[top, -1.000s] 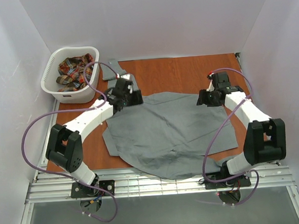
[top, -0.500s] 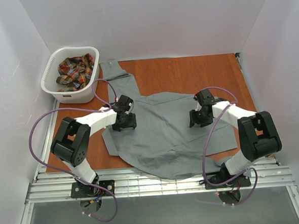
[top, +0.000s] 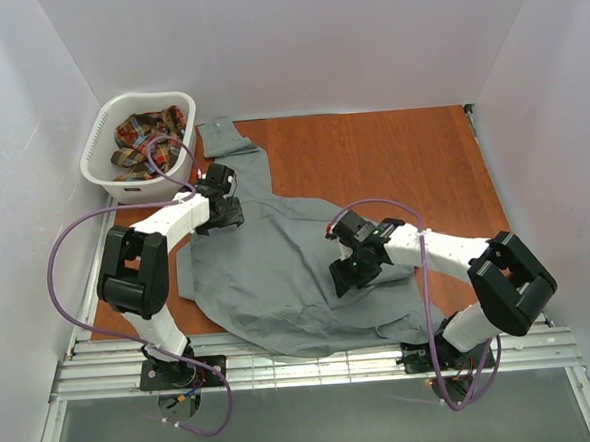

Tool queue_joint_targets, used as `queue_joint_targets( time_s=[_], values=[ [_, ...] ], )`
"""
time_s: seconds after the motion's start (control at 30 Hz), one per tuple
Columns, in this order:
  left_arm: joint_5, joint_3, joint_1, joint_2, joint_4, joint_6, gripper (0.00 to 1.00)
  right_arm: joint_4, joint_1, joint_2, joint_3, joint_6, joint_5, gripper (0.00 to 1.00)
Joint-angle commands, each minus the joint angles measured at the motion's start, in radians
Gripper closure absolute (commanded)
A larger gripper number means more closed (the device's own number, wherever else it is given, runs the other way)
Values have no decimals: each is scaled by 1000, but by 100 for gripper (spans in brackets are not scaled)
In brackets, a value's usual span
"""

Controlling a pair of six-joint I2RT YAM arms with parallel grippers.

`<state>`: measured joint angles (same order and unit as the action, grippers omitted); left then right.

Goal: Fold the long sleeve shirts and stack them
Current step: Flatten the shirt out

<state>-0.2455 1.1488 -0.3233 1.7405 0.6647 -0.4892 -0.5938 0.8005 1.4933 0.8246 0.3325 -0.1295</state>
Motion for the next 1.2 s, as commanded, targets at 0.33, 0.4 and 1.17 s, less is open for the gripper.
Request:
queue_joint_targets(
  time_s=[0.33,0.4,1.17],
  values=[
    [242,-201,-137,-211,-80,48,16,-51,-627,-9,284,-230,-53,42],
    [280,-236,-137,-216,-109,38,16,-6,-667,36,288,-257,-129,43],
    [285,-357,-137,-216,-231,40,16,58,-658,248,240,-403,-144,99]
  ],
)
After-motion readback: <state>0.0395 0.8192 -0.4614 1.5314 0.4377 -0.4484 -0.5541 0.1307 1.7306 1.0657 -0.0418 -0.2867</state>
